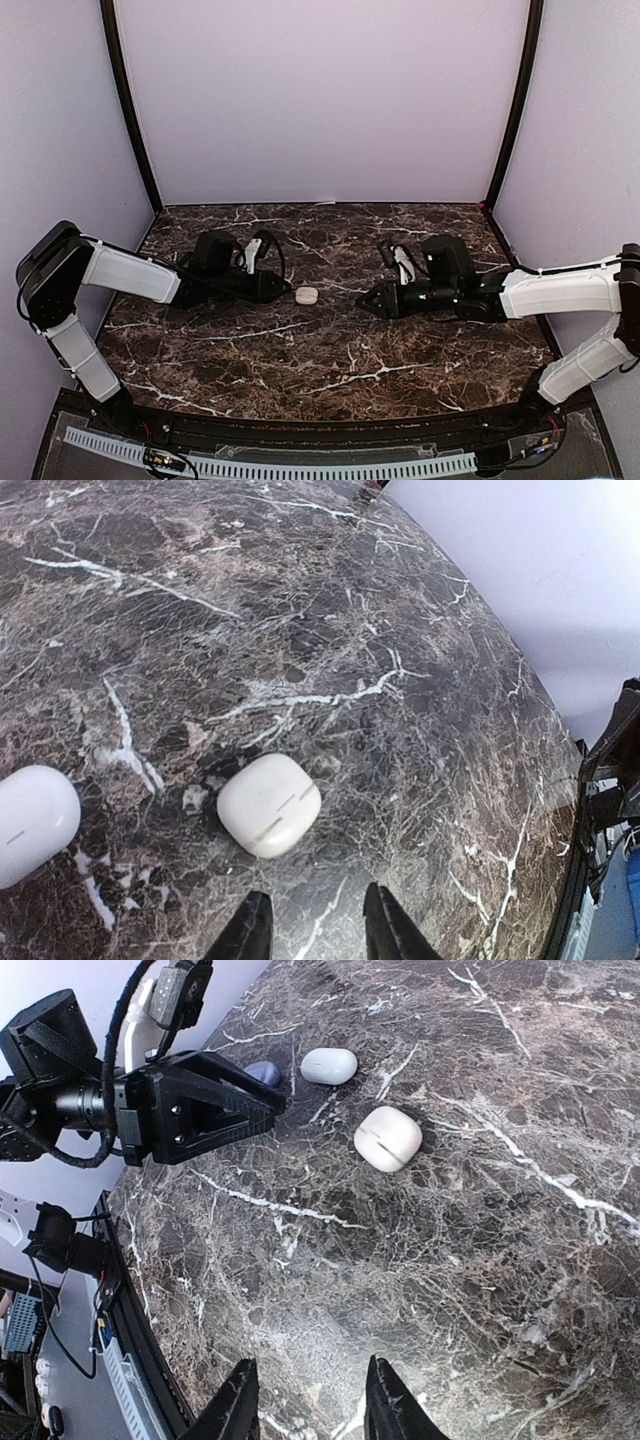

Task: Insert the wireless bluetooth earbuds into the charging case
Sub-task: Place the charging case with the earbuds at the center of the board, then reset both arms

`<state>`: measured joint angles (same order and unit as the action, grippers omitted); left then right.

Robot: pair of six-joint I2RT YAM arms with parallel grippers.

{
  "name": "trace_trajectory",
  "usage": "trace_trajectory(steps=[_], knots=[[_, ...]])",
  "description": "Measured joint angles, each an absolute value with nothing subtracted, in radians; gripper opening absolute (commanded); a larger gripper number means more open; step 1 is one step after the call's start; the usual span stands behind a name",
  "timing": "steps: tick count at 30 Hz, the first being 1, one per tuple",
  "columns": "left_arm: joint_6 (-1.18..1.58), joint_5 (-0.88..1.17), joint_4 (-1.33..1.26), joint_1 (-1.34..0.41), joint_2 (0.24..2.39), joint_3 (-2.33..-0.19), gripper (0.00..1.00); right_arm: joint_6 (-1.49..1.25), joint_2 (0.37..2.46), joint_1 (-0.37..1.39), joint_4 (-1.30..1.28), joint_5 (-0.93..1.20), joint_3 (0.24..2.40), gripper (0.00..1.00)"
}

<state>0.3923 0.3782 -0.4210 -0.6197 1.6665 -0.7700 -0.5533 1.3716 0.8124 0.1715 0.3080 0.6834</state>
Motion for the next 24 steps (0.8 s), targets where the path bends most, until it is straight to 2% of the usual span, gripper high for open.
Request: trace_trajectory(steps=[5,9,11,12,13,15,16,18,24], knots=[[0.389,0.314,-0.342,-0.619,1.633,-0.769,0.39,-0.513,1.375,0.812,0.138,0.268,0.686,0.35],[0.389,0.218,-0.303,-0.614,1.52,-0.722,0.53,-0.465,1.359,0.809,0.103,0.174,0.679,0.41],[0.389,0.171,-0.306,-0.604,1.43,-0.657,0.63,-0.434,1.317,0.803,0.093,0.107,0.662,0.51],[0.389,0.151,-0.305,-0.592,1.382,-0.62,0.71,-0.42,1.295,0.797,0.087,0.07,0.656,0.57],[0.386,0.134,-0.303,-0.577,1.339,-0.591,0.77,-0.407,1.269,0.788,0.081,0.032,0.652,0.67],[0.389,0.101,-0.294,-0.531,1.272,-0.554,0.91,-0.373,1.222,0.751,0.078,-0.033,0.647,0.93],[0.388,0.084,-0.289,-0.504,1.249,-0.546,0.95,-0.365,1.203,0.725,0.08,-0.062,0.647,0.99],[0.395,0.058,-0.283,-0.458,1.216,-0.54,0.98,-0.352,1.176,0.661,0.085,-0.115,0.646,1.0],[0.377,-0.082,-0.291,-0.319,1.102,-0.49,0.98,-0.307,1.093,0.465,0.192,-0.327,0.586,0.99]])
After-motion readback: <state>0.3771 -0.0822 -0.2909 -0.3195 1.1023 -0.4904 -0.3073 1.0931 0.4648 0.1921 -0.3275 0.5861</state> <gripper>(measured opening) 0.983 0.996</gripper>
